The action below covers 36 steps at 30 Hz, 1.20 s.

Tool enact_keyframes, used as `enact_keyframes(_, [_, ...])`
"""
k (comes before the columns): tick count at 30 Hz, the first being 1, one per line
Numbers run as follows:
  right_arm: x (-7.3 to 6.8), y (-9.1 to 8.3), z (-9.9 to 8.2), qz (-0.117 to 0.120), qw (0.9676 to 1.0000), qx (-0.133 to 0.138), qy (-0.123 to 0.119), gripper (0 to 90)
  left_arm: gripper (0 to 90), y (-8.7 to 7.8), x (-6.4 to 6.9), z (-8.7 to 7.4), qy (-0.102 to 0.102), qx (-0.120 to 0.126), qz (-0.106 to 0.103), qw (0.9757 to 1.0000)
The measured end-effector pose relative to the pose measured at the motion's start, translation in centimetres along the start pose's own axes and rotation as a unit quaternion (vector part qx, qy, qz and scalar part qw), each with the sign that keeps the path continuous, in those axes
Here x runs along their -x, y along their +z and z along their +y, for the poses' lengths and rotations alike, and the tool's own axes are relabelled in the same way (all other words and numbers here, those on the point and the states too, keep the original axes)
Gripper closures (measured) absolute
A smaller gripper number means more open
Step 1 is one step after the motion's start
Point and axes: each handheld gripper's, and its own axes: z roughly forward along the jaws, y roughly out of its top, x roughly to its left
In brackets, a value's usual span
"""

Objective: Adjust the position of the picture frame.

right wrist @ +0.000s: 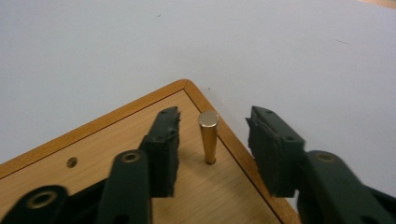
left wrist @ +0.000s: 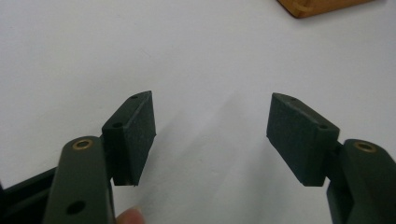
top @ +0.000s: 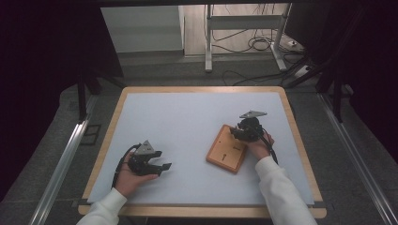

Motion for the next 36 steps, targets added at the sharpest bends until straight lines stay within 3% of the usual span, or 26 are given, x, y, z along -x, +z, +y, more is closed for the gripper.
enact_keyframes(4, [0.31,0.38,-0.01,0.003,1.0000,0.000,-0.002,66.3,32.3,0.05,-0.03,-0.01,0.000,-0.002,0.000,1.0000])
enact_keyframes(10, [0.39,0.55,0.06,0.009,0.9999,0.002,-0.007,69.2,32.3,0.04,-0.03,-0.02,0.000,-0.001,0.000,1.0000])
enact_keyframes(14, [0.20,0.63,0.06,0.028,0.9996,0.005,-0.007,81.2,32.3,0.05,-0.03,-0.03,0.000,-0.001,0.000,1.0000])
enact_keyframes(26, [0.28,0.58,-0.02,0.030,0.9994,0.009,-0.014,82.2,32.2,0.06,-0.03,-0.04,0.000,-0.002,0.000,1.0000])
enact_keyframes(36, [0.49,0.49,-0.20,0.040,0.9990,0.015,0.009,82.0,32.2,0.05,-0.12,-0.08,-0.002,0.000,0.000,1.0000])
